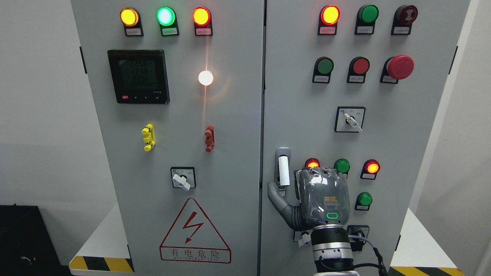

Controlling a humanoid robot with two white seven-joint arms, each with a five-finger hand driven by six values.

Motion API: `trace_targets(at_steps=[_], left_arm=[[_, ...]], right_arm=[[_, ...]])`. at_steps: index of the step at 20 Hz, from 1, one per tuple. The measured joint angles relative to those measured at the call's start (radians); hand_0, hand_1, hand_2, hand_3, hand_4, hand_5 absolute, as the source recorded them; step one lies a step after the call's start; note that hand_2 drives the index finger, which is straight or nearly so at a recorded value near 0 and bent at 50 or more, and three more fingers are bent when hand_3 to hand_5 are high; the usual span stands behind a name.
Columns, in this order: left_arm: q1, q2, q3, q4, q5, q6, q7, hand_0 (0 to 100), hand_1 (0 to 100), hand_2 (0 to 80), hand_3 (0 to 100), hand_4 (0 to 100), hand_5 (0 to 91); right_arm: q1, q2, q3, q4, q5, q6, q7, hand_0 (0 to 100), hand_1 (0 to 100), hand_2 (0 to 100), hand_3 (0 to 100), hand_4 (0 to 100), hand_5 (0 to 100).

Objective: Release door handle

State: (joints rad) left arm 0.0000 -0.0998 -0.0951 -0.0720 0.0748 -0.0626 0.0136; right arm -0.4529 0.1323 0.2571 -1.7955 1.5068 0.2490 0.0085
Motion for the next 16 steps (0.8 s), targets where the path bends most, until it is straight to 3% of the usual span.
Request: trace_targets(at_steps=[16], left_arm=[[0.000, 0.000, 0.000, 0.000, 0.000, 0.000, 0.000, 12, 56, 0.0, 0, 0, 0.0]], right_arm=[[-0.005, 0.001, -0.008, 0.010, 0.000, 0.011, -0.002, 37, 23, 100, 100, 100, 100]])
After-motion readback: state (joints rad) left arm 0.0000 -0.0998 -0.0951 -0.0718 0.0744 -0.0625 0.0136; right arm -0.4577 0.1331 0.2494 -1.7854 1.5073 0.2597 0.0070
